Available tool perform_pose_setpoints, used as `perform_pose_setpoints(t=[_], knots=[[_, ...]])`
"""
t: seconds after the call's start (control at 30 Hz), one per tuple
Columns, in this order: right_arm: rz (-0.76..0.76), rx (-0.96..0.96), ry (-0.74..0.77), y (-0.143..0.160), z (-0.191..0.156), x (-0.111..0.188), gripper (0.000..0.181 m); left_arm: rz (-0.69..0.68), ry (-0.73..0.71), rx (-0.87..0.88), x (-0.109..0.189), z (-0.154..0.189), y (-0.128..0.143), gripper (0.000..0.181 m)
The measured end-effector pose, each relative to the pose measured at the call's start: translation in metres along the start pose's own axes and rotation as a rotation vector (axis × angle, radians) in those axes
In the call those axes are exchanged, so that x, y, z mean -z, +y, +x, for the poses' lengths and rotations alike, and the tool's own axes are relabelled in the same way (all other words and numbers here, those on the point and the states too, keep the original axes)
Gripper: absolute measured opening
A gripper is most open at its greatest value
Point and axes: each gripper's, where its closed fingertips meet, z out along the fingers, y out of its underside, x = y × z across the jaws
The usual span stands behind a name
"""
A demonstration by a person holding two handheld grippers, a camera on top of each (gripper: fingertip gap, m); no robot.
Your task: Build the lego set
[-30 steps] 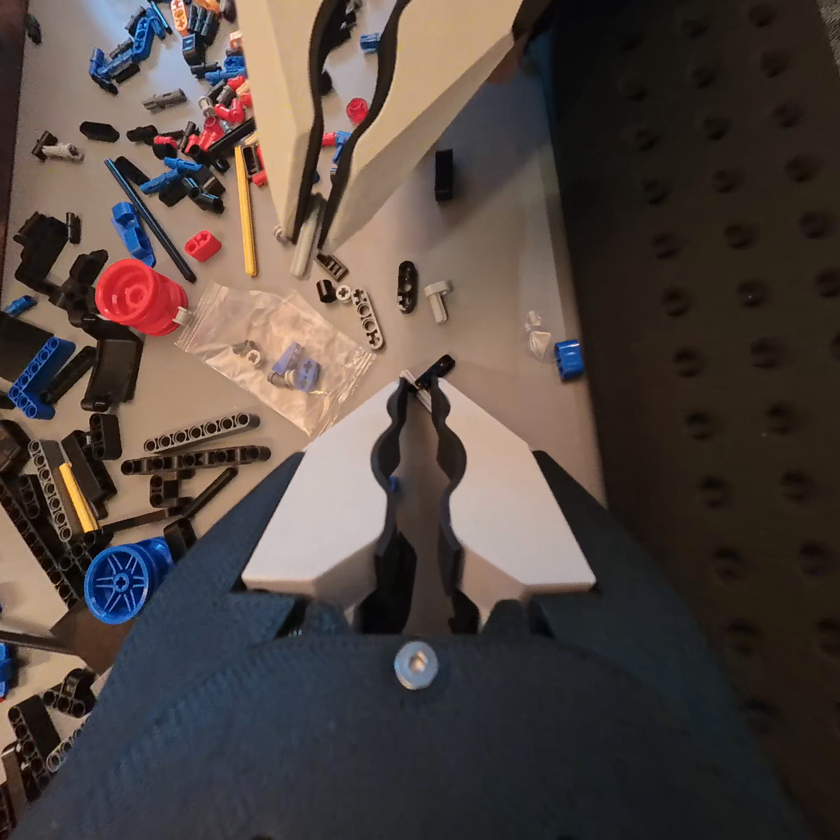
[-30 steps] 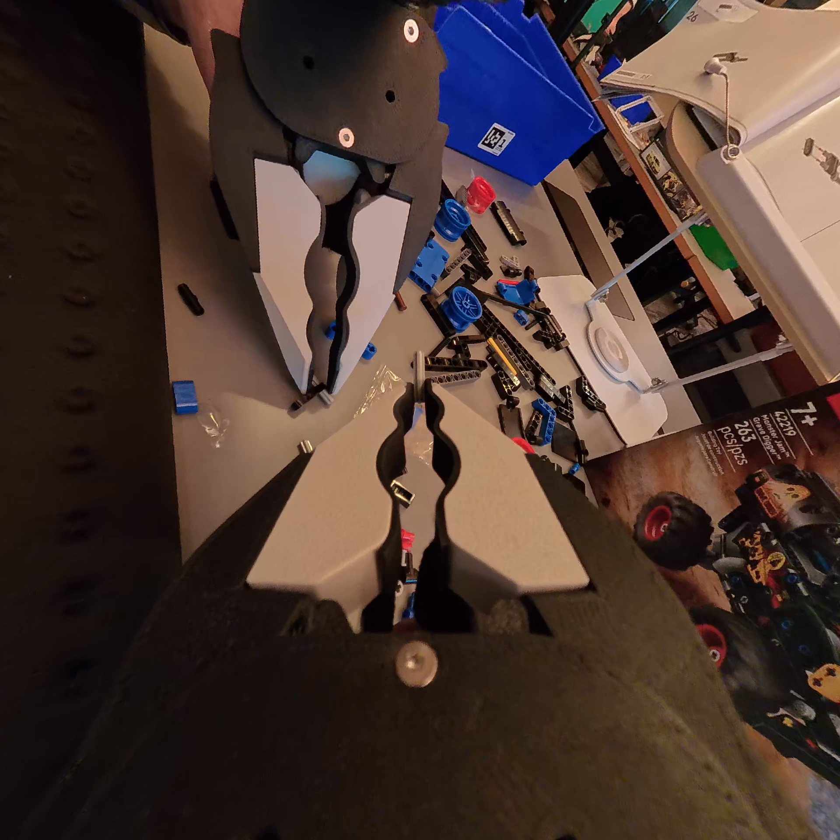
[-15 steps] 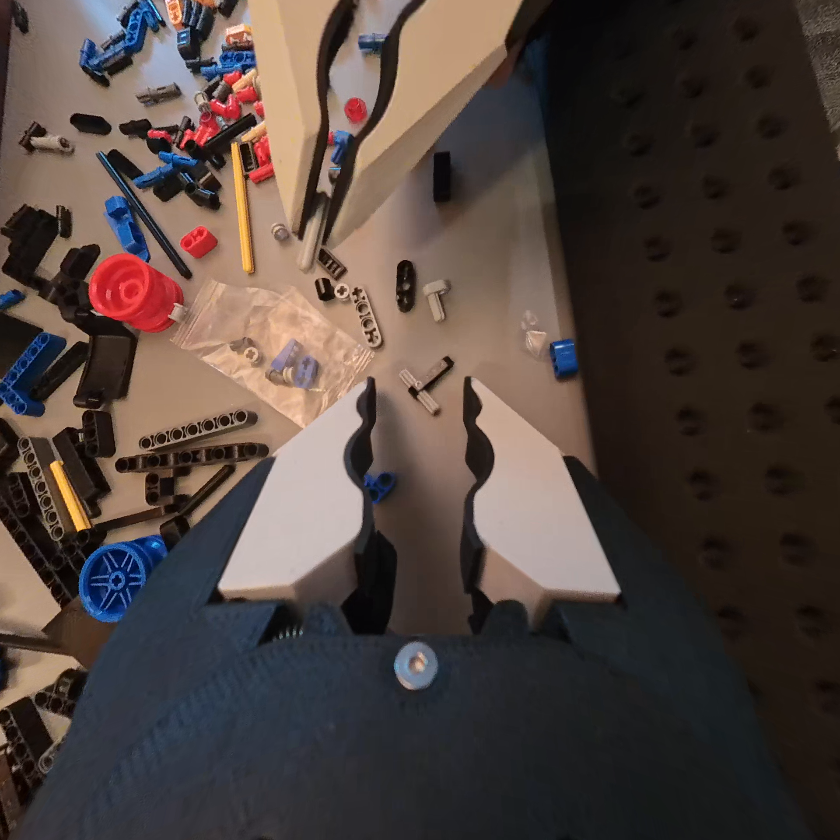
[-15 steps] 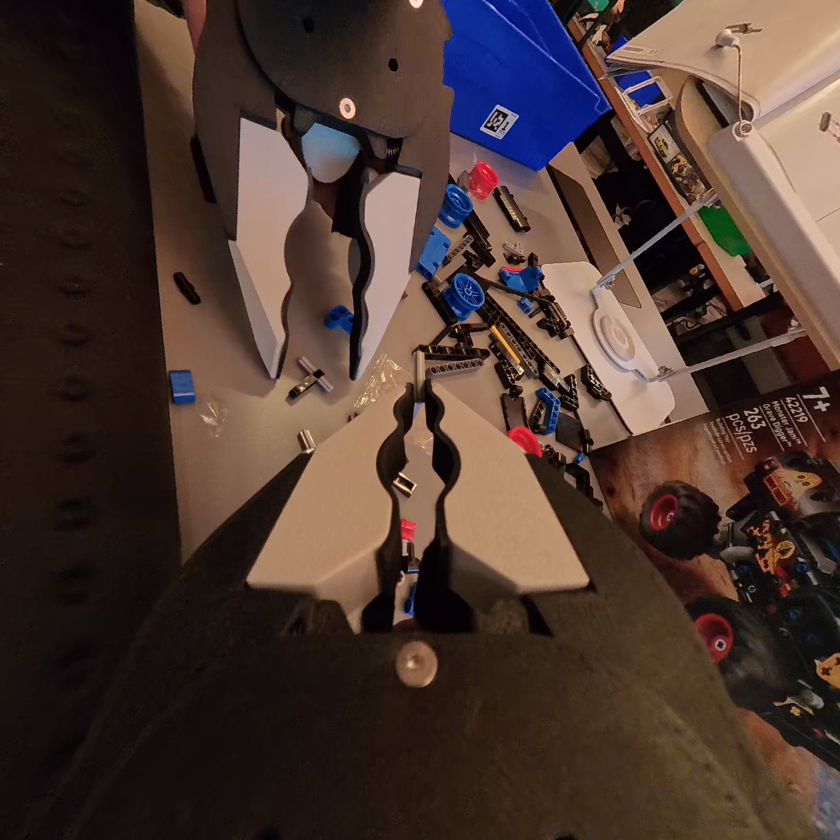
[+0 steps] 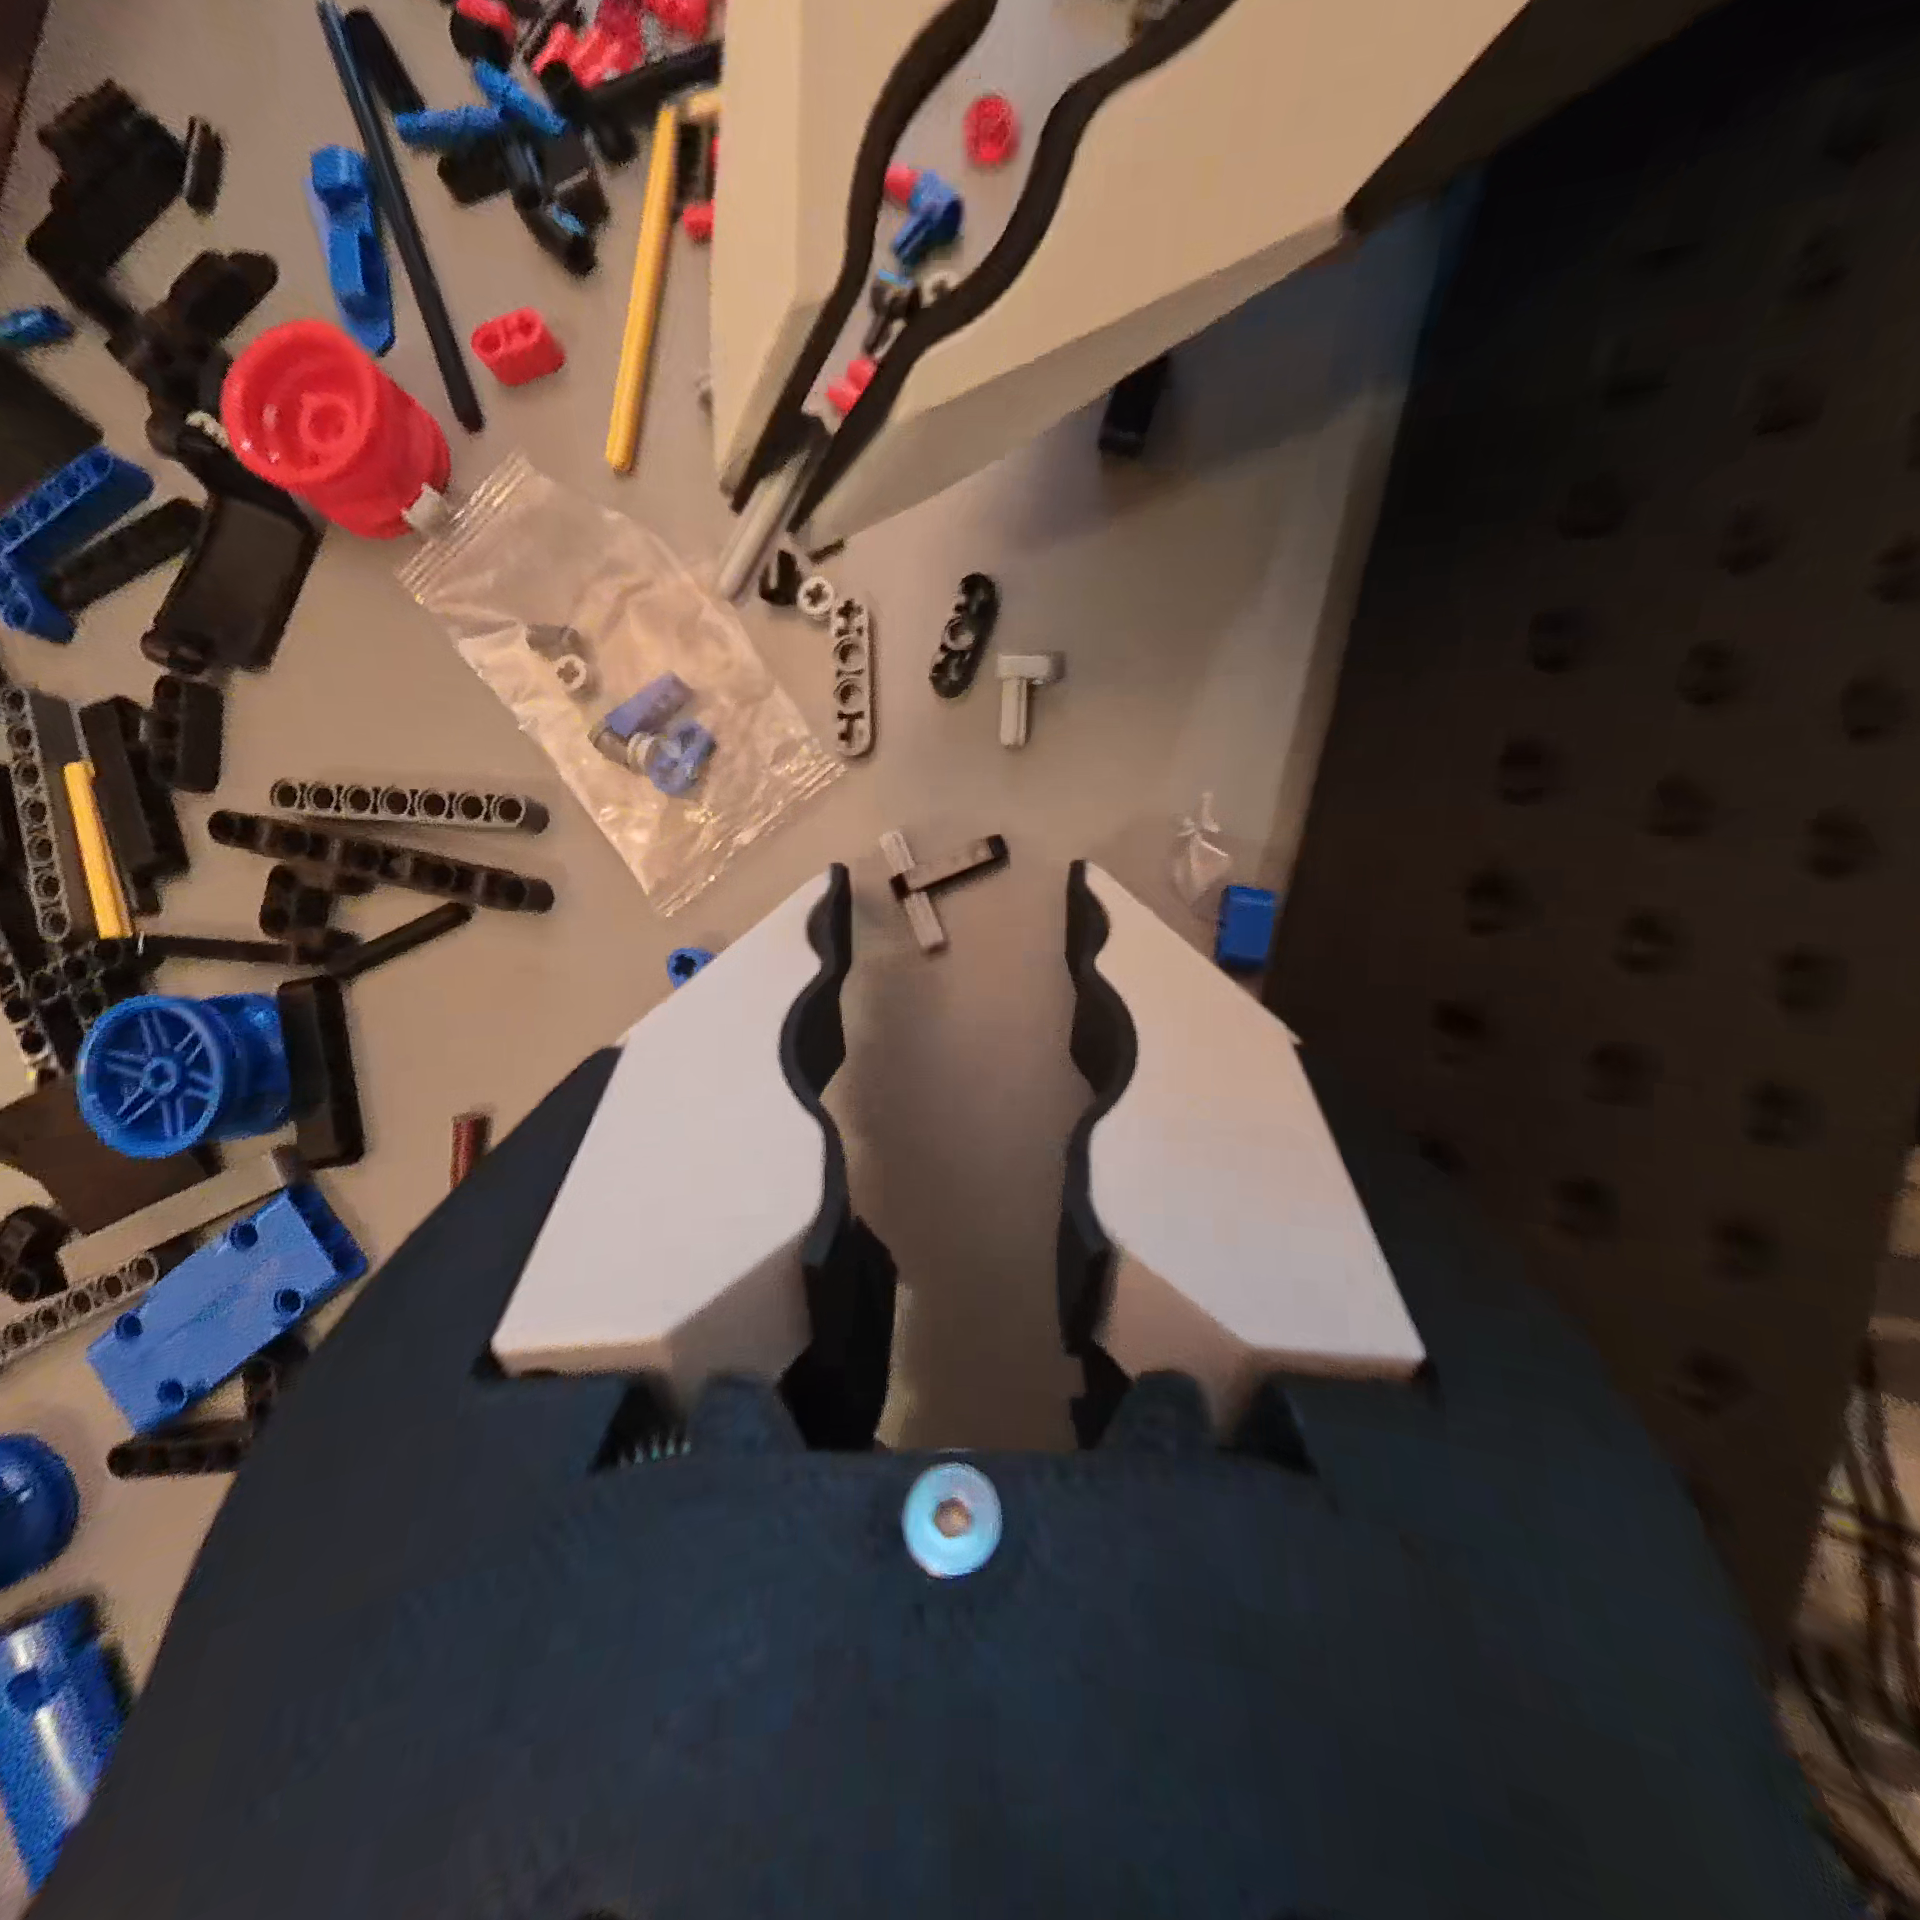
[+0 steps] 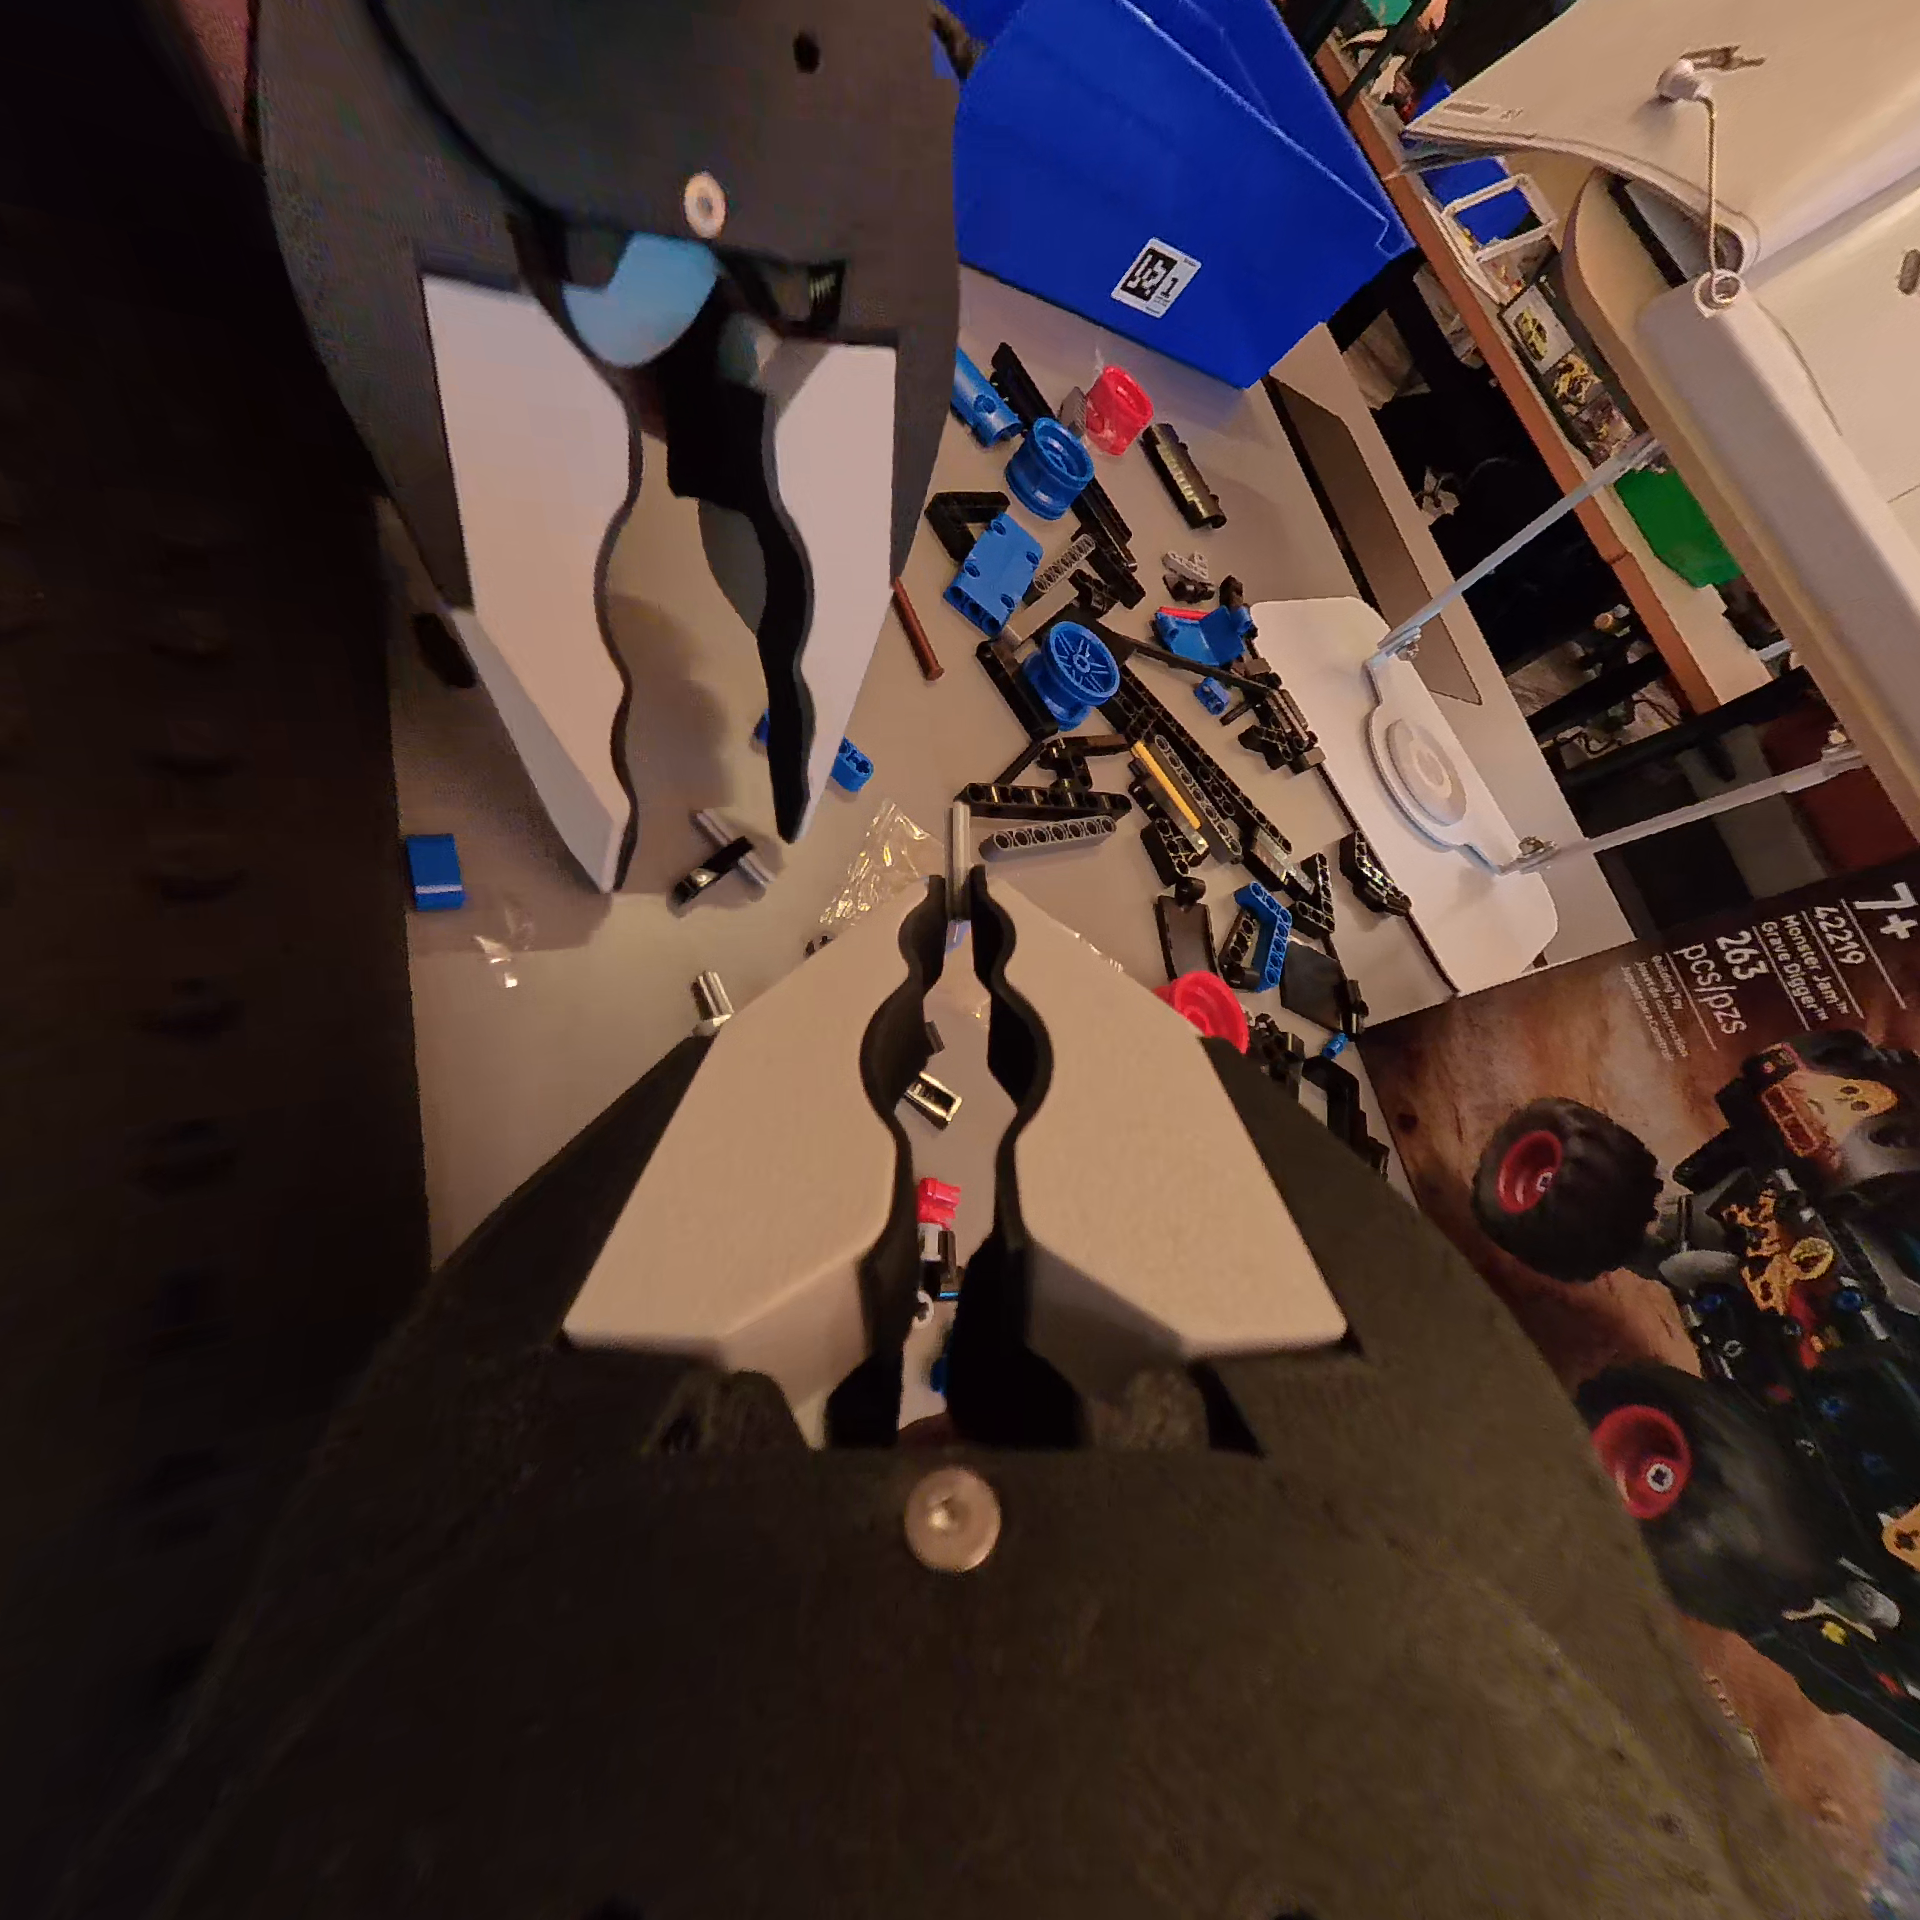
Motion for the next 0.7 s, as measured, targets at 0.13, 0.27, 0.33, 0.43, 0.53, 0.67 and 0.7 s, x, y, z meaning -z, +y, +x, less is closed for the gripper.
perform_pose_setpoints(t=[0.13, 0.27, 0.33, 0.43, 0.53, 0.67, 0.7], knots=[[0.014, 0.000, 0.002, -0.002, 0.000, 0.003, 0.003, 0.026, 0.010, 0.072, -0.006, 0.005, -0.006, 0.034], [0.026, 0.000, 0.002, -0.005, 0.000, 0.005, 0.003, 0.023, -0.028, 0.061, -0.007, 0.004, -0.008, 0.016], [0.029, 0.000, 0.000, -0.005, -0.001, 0.006, 0.003, 0.018, -0.057, 0.033, -0.006, 0.001, -0.006, 0.010], [0.024, 0.001, -0.007, -0.004, -0.002, 0.006, 0.003, 0.049, -0.021, 0.014, -0.002, 0.003, -0.006, 0.033], [0.019, 0.002, -0.015, -0.003, -0.004, 0.006, 0.003, 0.081, 0.047, -0.048, 0.007, 0.008, -0.007, 0.044], [0.016, 0.006, -0.025, -0.002, -0.006, 0.005, 0.003, 0.054, 0.072, -0.165, 0.003, 0.002, 0.000, 0.038], [0.013, 0.006, -0.026, -0.002, -0.007, 0.005, 0.003, 0.054, 0.077, -0.180, 0.000, -0.001, 0.001, 0.035]])
